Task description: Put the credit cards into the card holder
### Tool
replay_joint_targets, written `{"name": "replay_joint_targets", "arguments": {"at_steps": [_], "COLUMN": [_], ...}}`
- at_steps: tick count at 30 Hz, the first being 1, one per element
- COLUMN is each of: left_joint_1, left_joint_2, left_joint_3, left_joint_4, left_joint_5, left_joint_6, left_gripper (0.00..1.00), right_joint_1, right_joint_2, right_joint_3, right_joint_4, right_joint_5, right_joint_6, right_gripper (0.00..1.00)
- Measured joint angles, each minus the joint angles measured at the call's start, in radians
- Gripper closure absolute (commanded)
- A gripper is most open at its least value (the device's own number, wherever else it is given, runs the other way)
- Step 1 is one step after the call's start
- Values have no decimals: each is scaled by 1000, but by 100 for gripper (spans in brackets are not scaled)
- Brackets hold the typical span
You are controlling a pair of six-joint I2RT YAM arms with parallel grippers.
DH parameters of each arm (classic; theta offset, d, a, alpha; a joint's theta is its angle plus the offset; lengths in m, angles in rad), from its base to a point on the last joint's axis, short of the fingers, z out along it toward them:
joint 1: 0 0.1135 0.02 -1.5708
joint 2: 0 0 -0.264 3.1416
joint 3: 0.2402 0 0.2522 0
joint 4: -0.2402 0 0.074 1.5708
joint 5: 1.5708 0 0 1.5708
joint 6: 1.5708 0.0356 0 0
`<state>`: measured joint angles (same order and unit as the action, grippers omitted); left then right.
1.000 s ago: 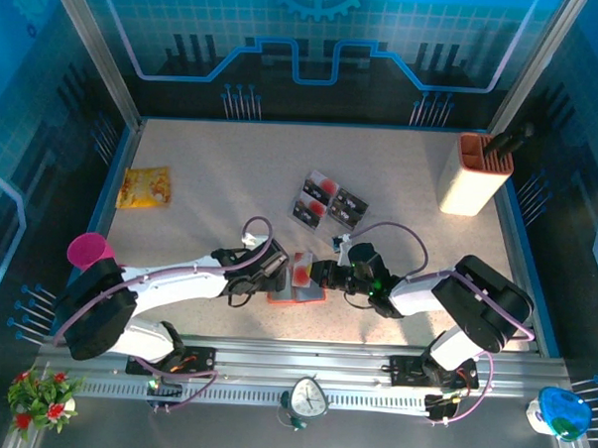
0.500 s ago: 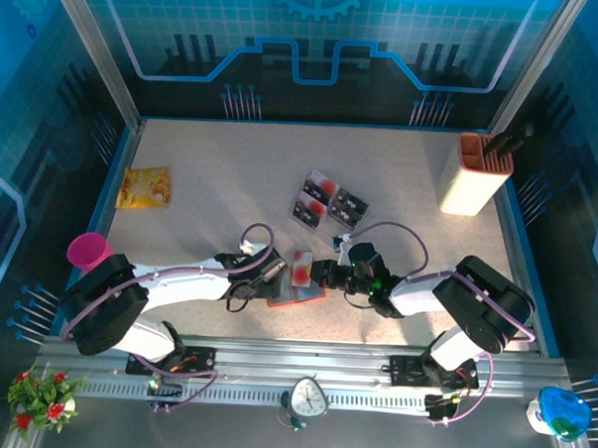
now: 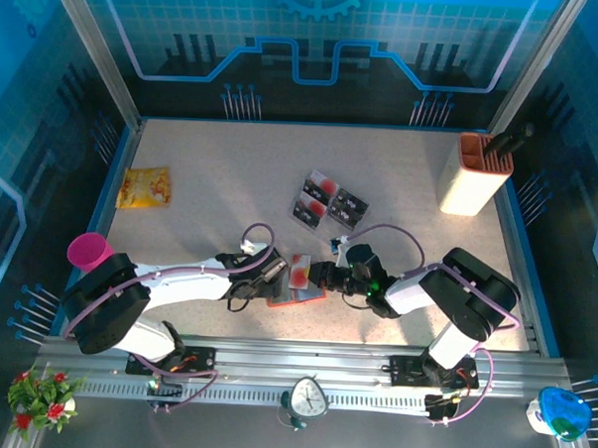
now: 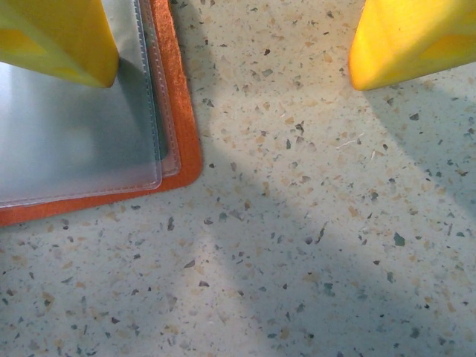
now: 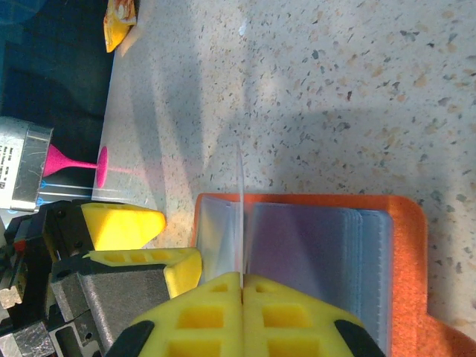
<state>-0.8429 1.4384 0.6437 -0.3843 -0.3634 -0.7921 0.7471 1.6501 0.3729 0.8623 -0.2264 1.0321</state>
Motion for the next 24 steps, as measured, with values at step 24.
{"name": "replay_joint_targets", "arguments": {"at_steps": [24], "left_joint_1": [0], "left_joint_2": [-12], "left_joint_3": [-11], "left_joint_4": [2], "left_joint_5": [0], "left_joint_6": [-16], "left_gripper": [17], "right_joint_1": [0], "right_joint_2": [11], "right_joint_3": [0], "right_joint_4": [-35], "right_joint_5": [-70], "right_joint_6": [0], "right_gripper": [100]}}
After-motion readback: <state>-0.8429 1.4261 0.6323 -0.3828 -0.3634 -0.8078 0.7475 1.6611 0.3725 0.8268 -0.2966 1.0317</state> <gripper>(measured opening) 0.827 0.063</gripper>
